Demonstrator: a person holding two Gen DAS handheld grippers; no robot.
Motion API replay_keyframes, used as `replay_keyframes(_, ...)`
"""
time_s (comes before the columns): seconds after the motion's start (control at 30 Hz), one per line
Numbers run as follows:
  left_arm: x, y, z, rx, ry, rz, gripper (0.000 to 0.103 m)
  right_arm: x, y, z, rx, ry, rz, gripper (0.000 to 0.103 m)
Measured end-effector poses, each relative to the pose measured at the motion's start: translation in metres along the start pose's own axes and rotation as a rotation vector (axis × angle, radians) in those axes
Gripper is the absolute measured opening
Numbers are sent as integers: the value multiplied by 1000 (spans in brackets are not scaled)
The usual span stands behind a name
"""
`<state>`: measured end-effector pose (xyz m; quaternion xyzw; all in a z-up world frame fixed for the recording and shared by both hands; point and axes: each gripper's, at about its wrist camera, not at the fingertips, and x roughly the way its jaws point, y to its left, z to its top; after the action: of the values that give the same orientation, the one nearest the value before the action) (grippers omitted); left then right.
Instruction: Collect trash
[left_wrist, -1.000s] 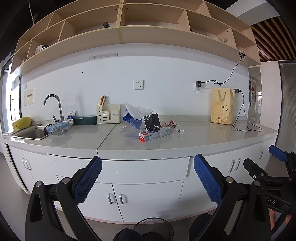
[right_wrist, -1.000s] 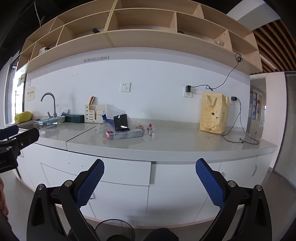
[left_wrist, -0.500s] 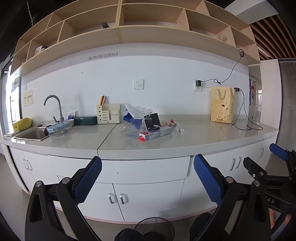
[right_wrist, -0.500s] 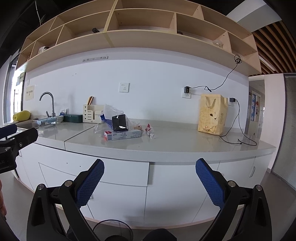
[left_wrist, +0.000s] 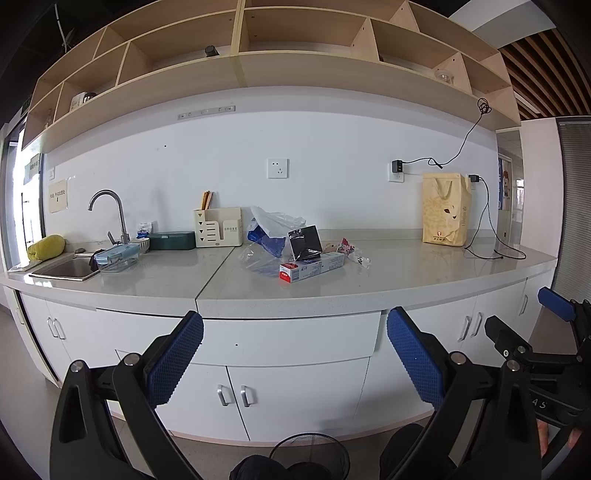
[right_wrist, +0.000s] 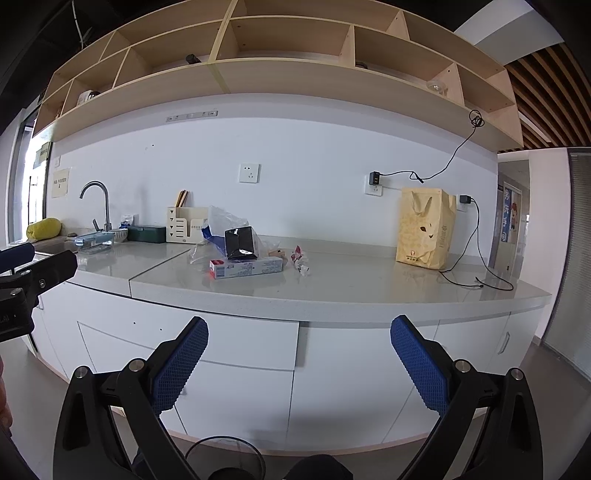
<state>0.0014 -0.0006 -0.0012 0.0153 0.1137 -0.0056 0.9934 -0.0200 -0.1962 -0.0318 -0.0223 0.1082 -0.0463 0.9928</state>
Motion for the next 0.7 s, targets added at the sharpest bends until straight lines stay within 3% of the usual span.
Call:
replay_keyframes(0.47,5,1,1,33,-24,-26,99,4,0,3,-12,-23,-11,100)
replay_keyframes(0.6,33,10,8,47,-35,-9,99,27,0,6,1,-7,16,100)
replay_keyframes(0.7,68,17,16,34,19,-63,99,60,2,13,2,38,24,100)
